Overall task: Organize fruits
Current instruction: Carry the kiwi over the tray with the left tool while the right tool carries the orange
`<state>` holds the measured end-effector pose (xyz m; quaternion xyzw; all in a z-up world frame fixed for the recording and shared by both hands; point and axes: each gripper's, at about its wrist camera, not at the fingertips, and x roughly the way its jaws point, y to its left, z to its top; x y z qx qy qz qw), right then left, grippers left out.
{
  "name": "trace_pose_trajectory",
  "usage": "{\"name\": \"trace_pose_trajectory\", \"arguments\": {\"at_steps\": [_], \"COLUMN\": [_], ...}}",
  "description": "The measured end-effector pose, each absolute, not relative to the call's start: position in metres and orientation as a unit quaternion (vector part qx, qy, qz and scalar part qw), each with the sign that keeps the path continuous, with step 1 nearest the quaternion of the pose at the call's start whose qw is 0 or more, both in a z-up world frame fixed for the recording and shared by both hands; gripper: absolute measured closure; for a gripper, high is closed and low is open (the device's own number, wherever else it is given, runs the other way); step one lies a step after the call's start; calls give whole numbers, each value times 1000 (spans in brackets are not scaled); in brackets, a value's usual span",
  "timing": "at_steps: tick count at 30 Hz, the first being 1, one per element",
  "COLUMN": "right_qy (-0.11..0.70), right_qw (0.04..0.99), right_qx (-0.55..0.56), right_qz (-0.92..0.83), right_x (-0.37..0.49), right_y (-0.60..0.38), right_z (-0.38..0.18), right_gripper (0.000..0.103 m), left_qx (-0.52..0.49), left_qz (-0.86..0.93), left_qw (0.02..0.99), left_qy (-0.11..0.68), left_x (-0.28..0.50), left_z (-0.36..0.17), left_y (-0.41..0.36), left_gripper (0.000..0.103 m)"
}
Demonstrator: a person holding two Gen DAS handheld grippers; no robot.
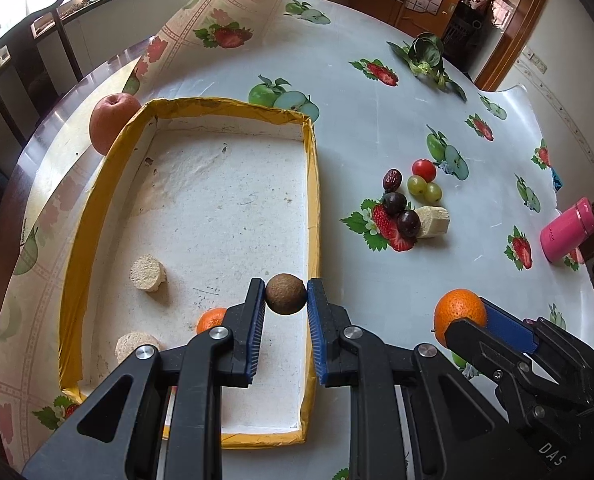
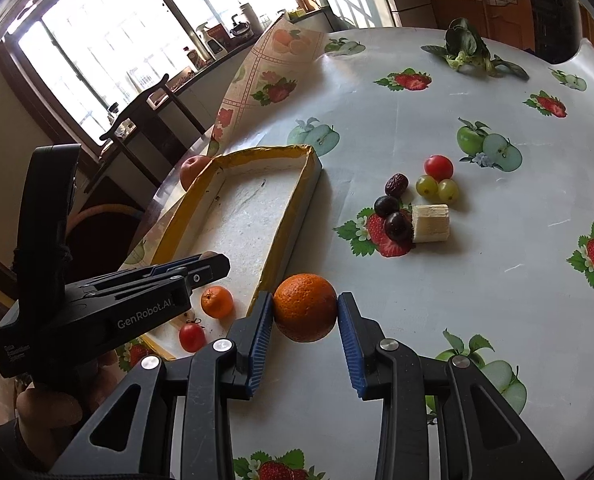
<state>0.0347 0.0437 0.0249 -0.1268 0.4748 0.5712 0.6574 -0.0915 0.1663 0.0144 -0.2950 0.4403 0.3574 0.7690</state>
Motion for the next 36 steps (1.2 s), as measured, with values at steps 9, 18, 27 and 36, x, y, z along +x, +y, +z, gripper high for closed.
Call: {"name": "trace_pose_trajectory", "arguments": {"at_steps": [9, 18, 27, 36], "right_qy": [474, 472, 463, 456], "right_qw": [648, 636, 622, 593], "right_qx": [-133, -138, -145, -205], "right_qz": [581, 594, 615, 631], "right_x": [23, 13, -3, -37], "right_y": [58, 77, 113, 174], "right_z": [25, 22, 21, -4], "right_gripper": [69, 69, 69, 70], "left_qx": [-302, -301, -306, -312], "left_qz": [363, 374, 398, 410], "left_qw": [762, 753, 737, 711], "left_qy": [443, 449, 451, 479], "left_x": [-99, -108, -123, -119], "left_z": [7, 1, -5, -31], "left_y": [176, 194, 244, 290], "left_gripper": [85, 85, 85, 85]}}
